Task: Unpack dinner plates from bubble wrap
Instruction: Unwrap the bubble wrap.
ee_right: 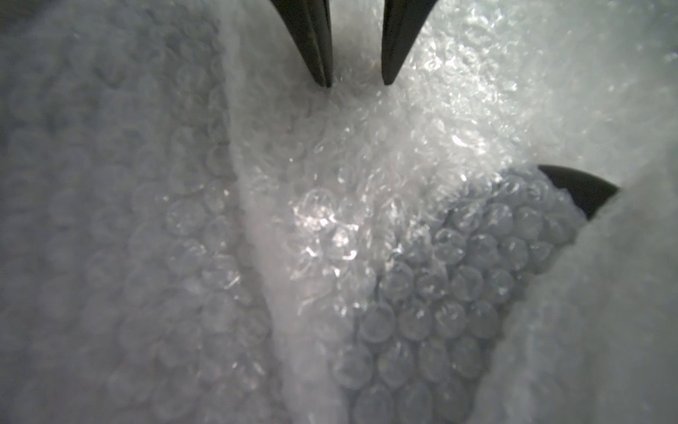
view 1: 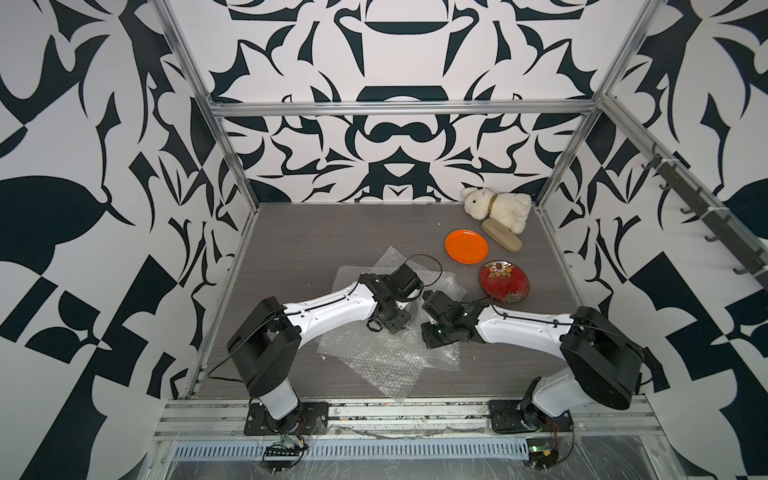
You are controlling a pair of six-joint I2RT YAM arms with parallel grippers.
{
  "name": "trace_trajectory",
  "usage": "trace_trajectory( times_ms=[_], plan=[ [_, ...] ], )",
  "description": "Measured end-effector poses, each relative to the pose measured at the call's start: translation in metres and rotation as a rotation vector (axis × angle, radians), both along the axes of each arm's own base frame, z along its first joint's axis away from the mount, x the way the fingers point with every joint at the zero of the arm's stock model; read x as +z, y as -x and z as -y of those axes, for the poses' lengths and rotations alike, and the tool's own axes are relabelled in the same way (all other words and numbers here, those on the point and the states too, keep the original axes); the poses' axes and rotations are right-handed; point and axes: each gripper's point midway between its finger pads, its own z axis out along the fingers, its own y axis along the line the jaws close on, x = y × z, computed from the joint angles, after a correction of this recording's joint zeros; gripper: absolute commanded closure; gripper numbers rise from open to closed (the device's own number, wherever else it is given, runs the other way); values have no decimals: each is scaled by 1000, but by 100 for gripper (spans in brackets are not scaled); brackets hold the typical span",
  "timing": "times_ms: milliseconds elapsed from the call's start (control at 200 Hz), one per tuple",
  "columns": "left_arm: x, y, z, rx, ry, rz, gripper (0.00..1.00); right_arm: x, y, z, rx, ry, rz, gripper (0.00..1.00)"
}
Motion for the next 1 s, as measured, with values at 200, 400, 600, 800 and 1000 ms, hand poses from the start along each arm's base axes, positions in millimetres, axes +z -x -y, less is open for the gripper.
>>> trace_trajectory(
  times_ms=[200, 400, 600, 800, 1000],
  plan=[
    [-4, -2, -3, 2, -21, 28, 51, 0, 0, 0, 0, 0, 0, 71],
    [-7, -1, -5, -1, -28, 26, 83, 0, 0, 0, 0, 0, 0, 71],
    [-8, 5, 0, -19, -3, -10, 100, 0, 0, 0, 0, 0, 0, 71],
    [-4, 7, 1, -21, 13, -14, 78, 0, 0, 0, 0, 0, 0, 71],
    [13, 11, -9, 1, 50, 24, 42, -2, 0, 0, 0, 1, -2, 71]
  ],
)
